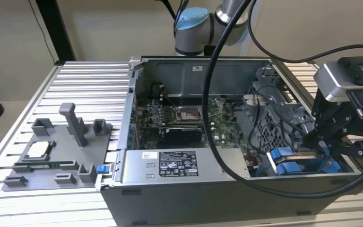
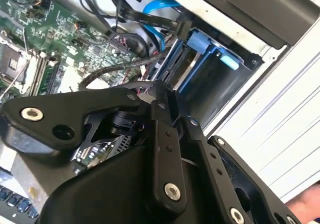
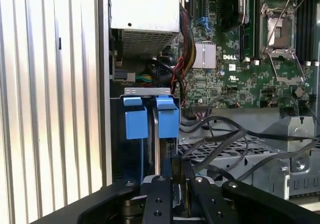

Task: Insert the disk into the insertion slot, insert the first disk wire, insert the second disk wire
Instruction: 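Insert the first disk wire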

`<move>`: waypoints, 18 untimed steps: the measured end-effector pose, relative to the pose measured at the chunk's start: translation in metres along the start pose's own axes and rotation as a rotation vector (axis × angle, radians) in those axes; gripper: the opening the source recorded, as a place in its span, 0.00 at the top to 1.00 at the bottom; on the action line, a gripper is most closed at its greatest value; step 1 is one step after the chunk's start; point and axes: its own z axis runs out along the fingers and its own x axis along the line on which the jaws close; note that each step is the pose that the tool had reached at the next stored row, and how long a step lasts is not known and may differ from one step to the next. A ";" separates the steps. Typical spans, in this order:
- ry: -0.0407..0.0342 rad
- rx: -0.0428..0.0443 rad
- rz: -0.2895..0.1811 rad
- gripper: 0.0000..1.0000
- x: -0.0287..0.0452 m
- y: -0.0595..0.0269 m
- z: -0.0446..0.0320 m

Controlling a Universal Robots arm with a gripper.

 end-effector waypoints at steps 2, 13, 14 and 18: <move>0.0363 0.0030 0.000 1.00 0.0000 -0.0002 0.0000; 0.1615 0.0059 0.001 1.00 -0.0002 -0.0018 -0.0004; 0.1617 0.0059 0.001 1.00 -0.0003 -0.0018 -0.0007; 0.1633 0.0059 0.001 1.00 -0.0010 -0.0018 -0.0007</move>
